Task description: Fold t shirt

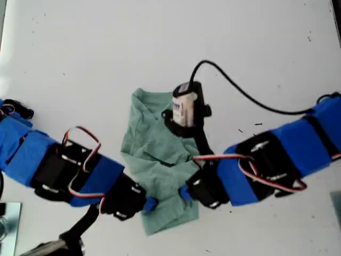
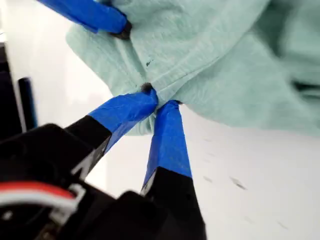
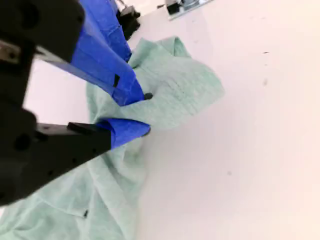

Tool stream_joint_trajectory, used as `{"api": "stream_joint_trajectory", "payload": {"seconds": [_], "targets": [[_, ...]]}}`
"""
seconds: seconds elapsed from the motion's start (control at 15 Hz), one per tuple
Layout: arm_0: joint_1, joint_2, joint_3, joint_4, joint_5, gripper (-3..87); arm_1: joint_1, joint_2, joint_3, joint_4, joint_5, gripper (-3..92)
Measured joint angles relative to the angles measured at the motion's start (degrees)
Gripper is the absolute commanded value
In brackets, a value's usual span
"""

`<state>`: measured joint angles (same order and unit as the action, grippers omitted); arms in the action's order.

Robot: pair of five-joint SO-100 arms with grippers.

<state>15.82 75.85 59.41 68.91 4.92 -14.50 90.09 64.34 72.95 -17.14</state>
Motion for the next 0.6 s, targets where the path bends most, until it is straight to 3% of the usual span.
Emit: {"api": "stream_joint_trajectory", "payload": {"seconds": [0.33,0.4,0.53,0.6], "targets": [[-20.7,6.0,8.0,3.3,9.8,2.4,22.1,7.9,15.0,-5.5,-12.4,-1.2],[-23.1,6.1,8.2,3.3,11.2,18.4,24.3,7.9,15.5,-6.1,-13.3,7.3],[-24.3,9.1,9.1,3.4,14.1,24.3,25.8,10.7,16.9,-6.1,-14.9,29.2],[-25.0,13.6,11.2,3.9,14.9,24.5,27.8,14.3,18.5,-5.7,-16.0,46.8]]}}
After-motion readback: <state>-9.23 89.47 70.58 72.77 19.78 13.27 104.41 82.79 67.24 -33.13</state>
